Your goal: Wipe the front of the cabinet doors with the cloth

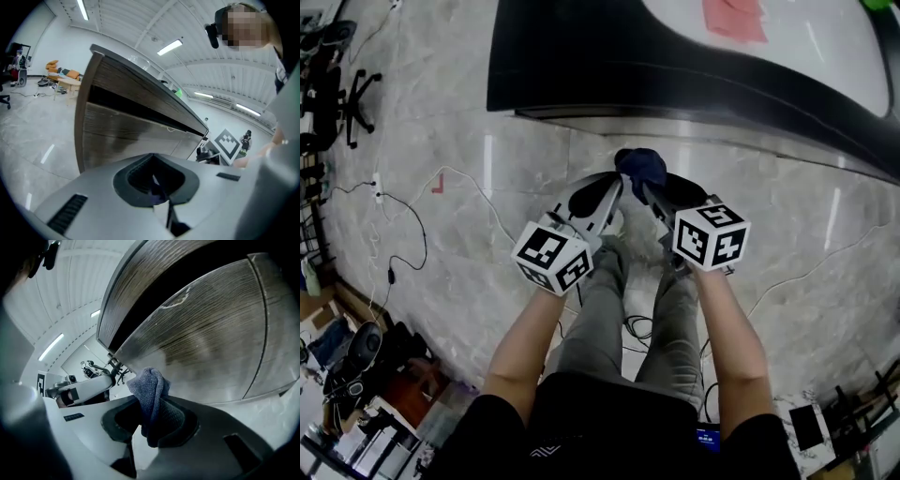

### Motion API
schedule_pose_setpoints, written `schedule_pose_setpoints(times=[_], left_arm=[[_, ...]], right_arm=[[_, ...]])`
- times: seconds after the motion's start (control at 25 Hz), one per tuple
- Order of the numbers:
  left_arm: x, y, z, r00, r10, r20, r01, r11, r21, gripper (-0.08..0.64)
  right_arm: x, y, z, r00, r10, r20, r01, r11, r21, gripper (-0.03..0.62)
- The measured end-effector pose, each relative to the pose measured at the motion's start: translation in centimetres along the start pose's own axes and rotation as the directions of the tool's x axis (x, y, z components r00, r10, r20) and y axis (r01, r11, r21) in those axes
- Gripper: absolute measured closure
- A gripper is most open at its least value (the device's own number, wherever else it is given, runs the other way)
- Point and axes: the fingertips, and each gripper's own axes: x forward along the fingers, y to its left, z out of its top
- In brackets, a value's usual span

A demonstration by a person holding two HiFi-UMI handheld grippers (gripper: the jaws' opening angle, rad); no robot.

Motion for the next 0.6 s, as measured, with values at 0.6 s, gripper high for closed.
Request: schedule_pose_setpoints(times=[0.6], left_arm=[[-7.9,10.6,-3.3,0.992,0.122,-0.009,-0.123,0.991,-0.056,0.561]], right_arm=[[11.6,5.2,-1.4,0.999,-0.001,-0.037,0.000,0.999,-0.046,0.506]])
